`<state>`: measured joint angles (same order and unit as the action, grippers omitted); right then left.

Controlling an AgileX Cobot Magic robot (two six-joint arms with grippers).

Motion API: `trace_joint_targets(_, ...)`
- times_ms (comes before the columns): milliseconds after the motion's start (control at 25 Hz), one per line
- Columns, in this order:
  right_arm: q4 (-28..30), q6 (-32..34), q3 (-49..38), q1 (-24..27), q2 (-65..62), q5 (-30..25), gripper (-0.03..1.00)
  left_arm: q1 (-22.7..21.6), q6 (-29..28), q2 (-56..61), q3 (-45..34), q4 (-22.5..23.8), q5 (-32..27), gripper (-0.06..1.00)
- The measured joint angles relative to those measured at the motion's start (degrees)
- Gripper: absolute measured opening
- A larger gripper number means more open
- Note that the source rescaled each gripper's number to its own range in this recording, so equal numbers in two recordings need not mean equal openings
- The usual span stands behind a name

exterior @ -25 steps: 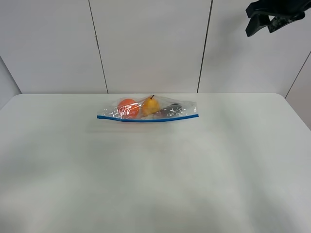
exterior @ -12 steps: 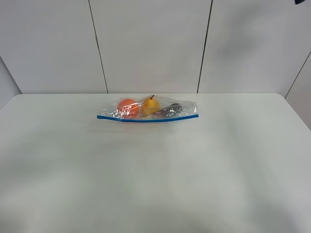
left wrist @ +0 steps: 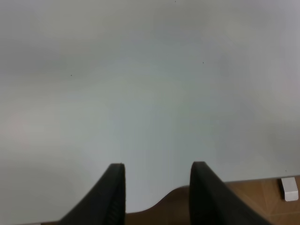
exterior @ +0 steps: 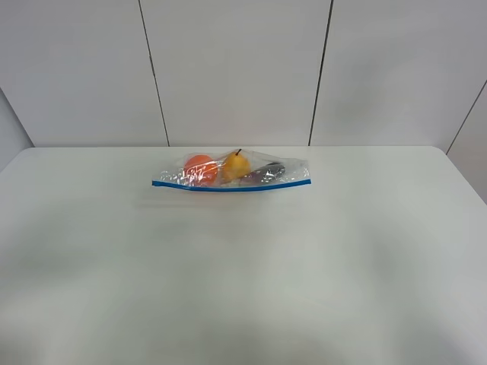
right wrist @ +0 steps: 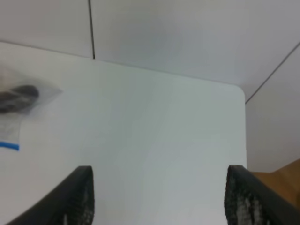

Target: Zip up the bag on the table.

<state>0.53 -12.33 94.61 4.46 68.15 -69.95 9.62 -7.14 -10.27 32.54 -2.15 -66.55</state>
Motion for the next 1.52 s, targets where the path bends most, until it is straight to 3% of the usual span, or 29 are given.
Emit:
trace_joint_targets(480, -0.53, 2.31, -15.46, 0.00, -25.77, -0.11, 0.94, 0.00, 0.00, 0.00, 0.00, 0.00, 0.00, 0.50)
trace_joint_targets(800, -7.63, 3.80, -28.23, 0.00, -40.05, -0.15, 0.94, 0.00, 0.00, 0.00, 0.00, 0.00, 0.00, 0.50)
trace_joint_targets(1240, -10.41, 3.92, -42.67, 0.00, -52.17, 1.30, 0.94, 0.00, 0.00, 0.00, 0.00, 0.00, 0.00, 0.50)
trace_joint_targets(1520, -10.52, 5.82, -48.72, 0.00, -58.40, 5.47, 0.94, 0.00, 0.00, 0.00, 0.00, 0.00, 0.00, 0.50)
